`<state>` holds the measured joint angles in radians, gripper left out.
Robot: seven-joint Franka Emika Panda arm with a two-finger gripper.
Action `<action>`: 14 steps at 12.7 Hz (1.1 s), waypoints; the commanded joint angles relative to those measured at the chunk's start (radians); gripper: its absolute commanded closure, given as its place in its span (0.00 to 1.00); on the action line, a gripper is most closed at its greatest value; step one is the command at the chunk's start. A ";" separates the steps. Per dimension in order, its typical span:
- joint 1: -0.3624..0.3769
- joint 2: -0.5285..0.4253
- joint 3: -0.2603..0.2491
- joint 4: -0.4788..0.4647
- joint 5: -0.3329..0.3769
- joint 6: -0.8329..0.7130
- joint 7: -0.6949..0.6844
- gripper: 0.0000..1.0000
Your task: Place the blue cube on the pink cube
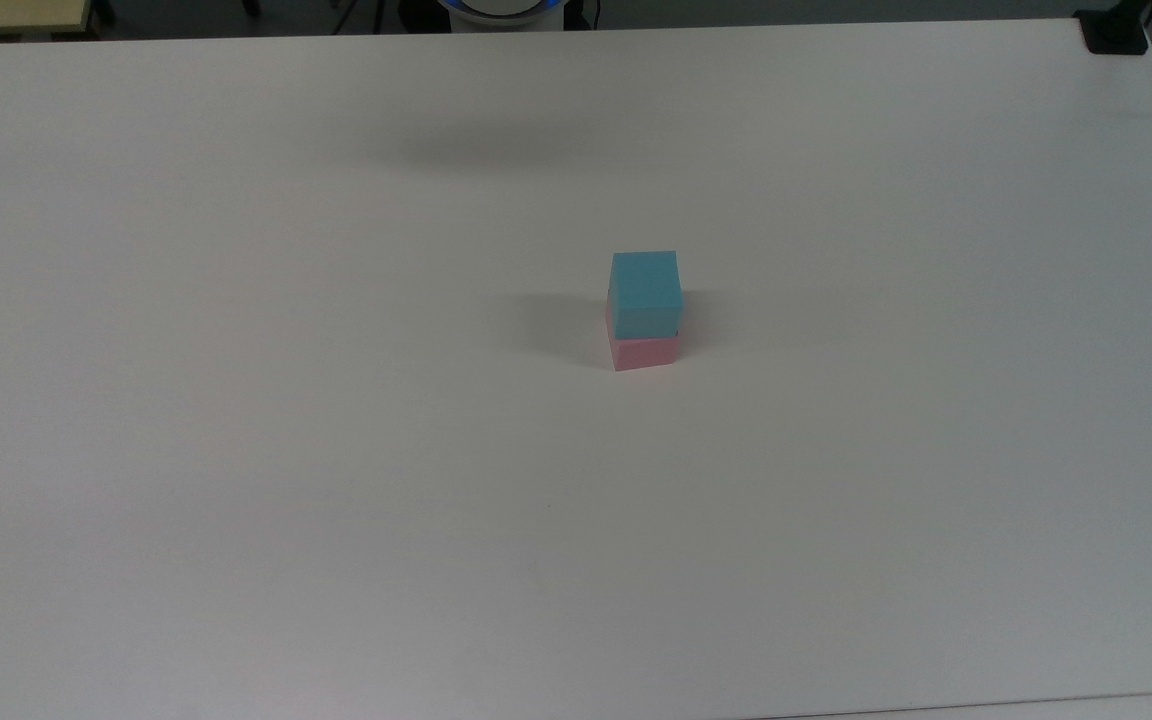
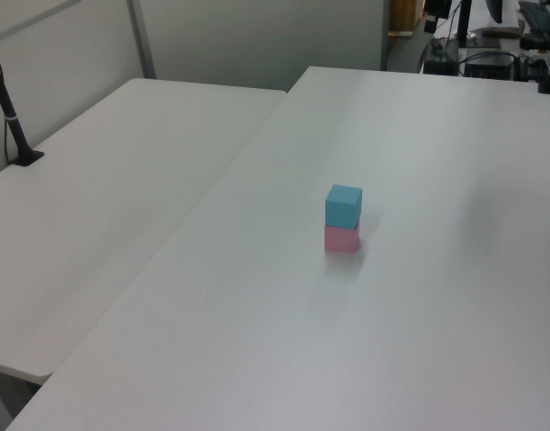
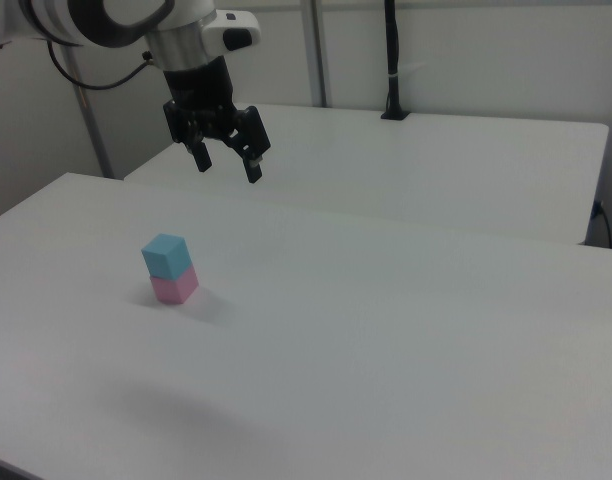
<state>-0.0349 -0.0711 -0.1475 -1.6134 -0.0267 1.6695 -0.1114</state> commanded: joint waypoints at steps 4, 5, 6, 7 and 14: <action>0.001 -0.015 0.002 -0.014 -0.013 -0.013 0.129 0.00; 0.001 -0.013 0.002 -0.013 -0.015 -0.011 0.137 0.00; 0.000 -0.013 0.002 -0.013 -0.015 -0.011 0.134 0.00; -0.002 -0.013 0.002 -0.013 -0.015 -0.011 0.130 0.00; -0.013 -0.013 0.000 -0.008 -0.005 -0.005 0.124 0.00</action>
